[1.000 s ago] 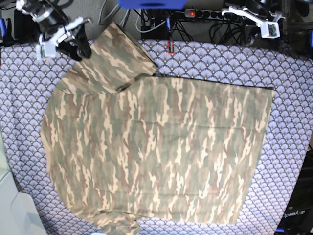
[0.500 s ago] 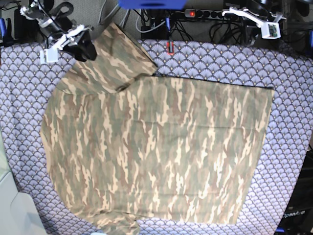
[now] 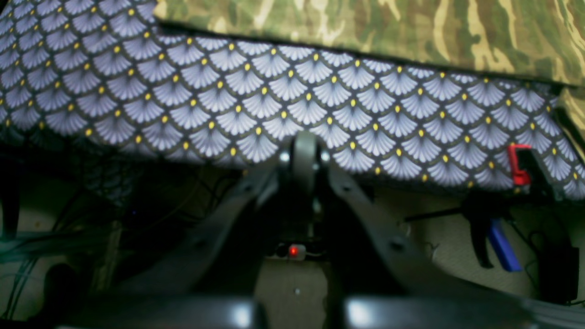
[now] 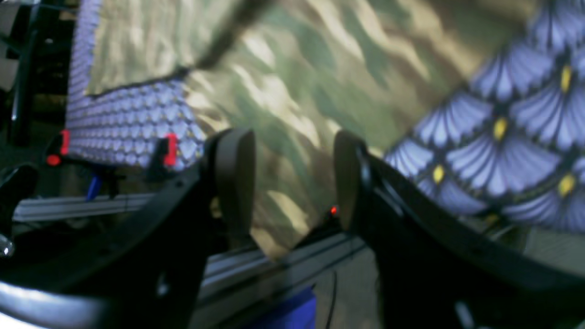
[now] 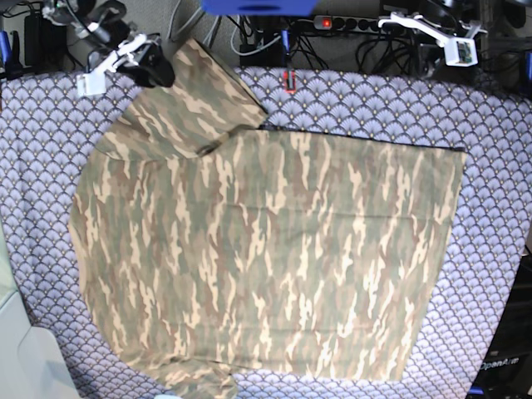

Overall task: Fold the T-shirt properly
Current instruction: 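Move the right gripper down to the shirt's shoulder corner by the folded sleeve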

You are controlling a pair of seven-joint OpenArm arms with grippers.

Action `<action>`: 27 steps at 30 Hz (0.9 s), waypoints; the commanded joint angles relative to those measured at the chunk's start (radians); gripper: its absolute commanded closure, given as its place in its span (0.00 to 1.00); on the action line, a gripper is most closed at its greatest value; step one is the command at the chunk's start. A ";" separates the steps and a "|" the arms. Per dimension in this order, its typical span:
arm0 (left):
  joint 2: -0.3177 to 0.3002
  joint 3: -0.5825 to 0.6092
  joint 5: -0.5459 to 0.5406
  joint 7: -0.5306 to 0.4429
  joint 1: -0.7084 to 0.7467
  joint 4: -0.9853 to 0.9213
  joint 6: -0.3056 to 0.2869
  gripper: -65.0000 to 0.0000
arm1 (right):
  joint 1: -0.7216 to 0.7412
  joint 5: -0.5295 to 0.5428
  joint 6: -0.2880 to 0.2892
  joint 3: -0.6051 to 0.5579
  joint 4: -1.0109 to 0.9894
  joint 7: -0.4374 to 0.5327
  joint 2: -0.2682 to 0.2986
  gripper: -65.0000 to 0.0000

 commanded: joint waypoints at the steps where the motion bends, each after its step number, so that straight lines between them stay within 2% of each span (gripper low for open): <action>1: -0.004 -0.008 -0.006 -0.023 0.013 0.020 -0.001 1.00 | 0.001 0.024 0.015 0.003 -0.001 0.019 0.009 0.55; 6: 0.000 -0.047 -0.012 -0.023 0.013 0.020 -0.001 1.00 | 0.002 0.024 0.015 0.003 -0.025 0.019 0.011 0.55; 17: 0.000 -0.047 -0.012 -0.023 0.014 0.020 -0.001 1.00 | 0.004 0.024 0.015 0.067 -0.029 0.019 0.011 0.55; 27: 0.000 -0.047 -0.010 -0.023 0.016 0.020 -0.001 1.00 | 0.002 0.020 0.015 0.063 -0.041 0.018 0.008 0.55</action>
